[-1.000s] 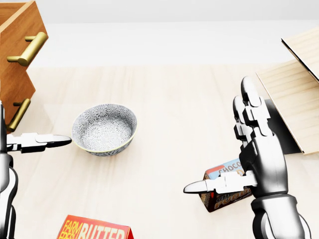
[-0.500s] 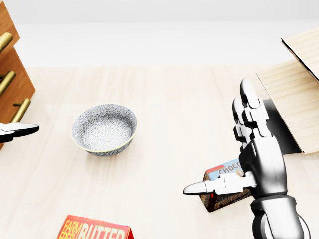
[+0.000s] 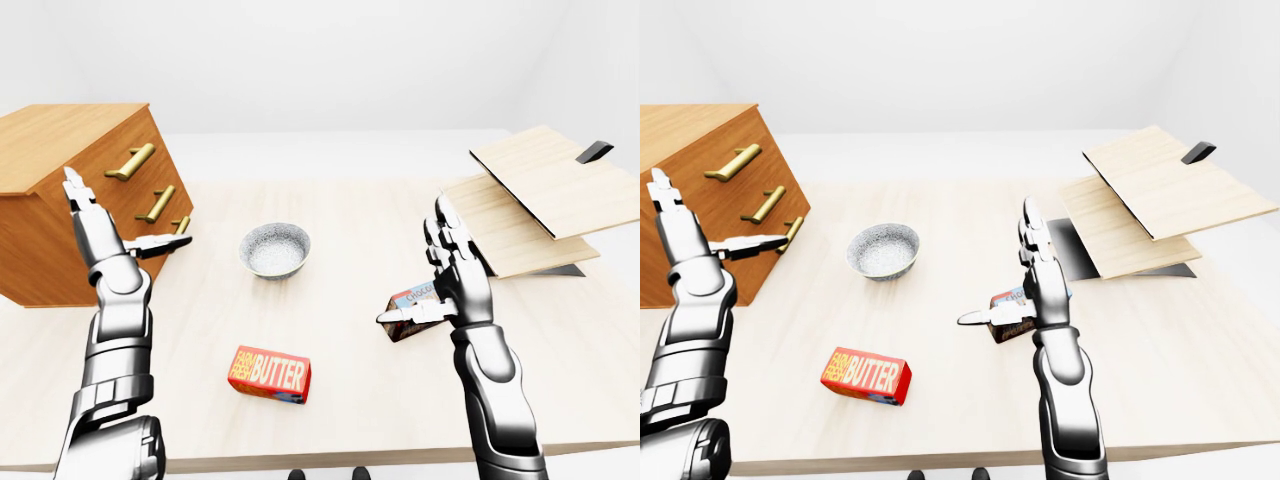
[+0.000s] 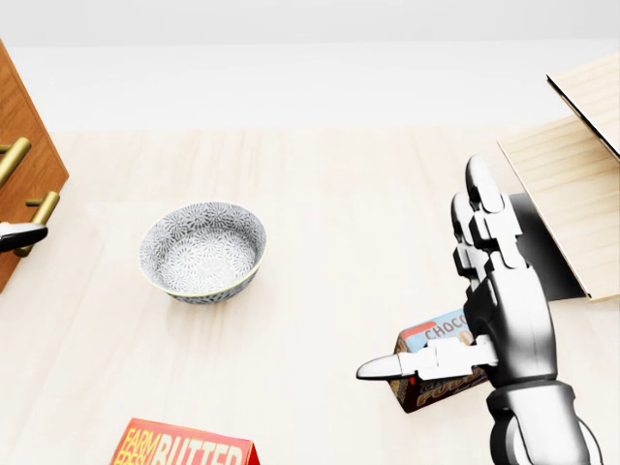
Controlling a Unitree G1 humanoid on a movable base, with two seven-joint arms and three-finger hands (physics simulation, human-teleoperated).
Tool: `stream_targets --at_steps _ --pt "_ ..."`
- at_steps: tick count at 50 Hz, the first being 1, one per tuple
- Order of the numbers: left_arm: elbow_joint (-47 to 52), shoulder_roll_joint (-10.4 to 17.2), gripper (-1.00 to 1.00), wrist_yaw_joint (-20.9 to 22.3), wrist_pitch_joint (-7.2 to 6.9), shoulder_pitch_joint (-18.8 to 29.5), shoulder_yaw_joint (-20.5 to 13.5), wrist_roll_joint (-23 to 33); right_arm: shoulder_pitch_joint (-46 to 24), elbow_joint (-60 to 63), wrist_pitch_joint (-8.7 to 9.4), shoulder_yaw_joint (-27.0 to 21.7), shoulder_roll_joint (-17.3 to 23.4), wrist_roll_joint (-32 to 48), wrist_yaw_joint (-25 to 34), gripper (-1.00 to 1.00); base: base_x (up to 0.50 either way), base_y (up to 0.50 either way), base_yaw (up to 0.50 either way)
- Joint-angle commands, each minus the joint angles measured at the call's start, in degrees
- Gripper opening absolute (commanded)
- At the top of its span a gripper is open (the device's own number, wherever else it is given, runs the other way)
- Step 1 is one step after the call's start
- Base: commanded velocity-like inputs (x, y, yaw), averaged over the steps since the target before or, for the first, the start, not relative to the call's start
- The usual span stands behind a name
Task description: Close the top drawer of the cabinet.
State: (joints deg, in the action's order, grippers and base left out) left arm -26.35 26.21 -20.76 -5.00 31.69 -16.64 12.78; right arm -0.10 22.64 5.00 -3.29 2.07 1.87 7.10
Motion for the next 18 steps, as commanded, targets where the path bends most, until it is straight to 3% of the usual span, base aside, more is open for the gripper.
stream_targets --at_steps 1,8,18 --pt "-4.47 4.66 1.00 -2.32 0.00 1.69 -1.48 -2.19 -0.12 -0.38 0.00 0.23 -0.09 0.09 -0.18 1.00 0.00 0.00 0.00" --pt "-2.55 4.23 1.00 -2.00 0.00 1.46 -1.38 -2.32 -0.22 -0.33 0.00 0.21 -0.06 0.04 -0.23 1.00 0.00 0.00 0.00" --pt "8.08 1.74 1.00 -0.34 0.00 -1.55 -2.02 -2.53 -0.25 -0.22 0.00 0.09 0.03 0.02 -0.19 1.00 0.00 0.00 0.00"
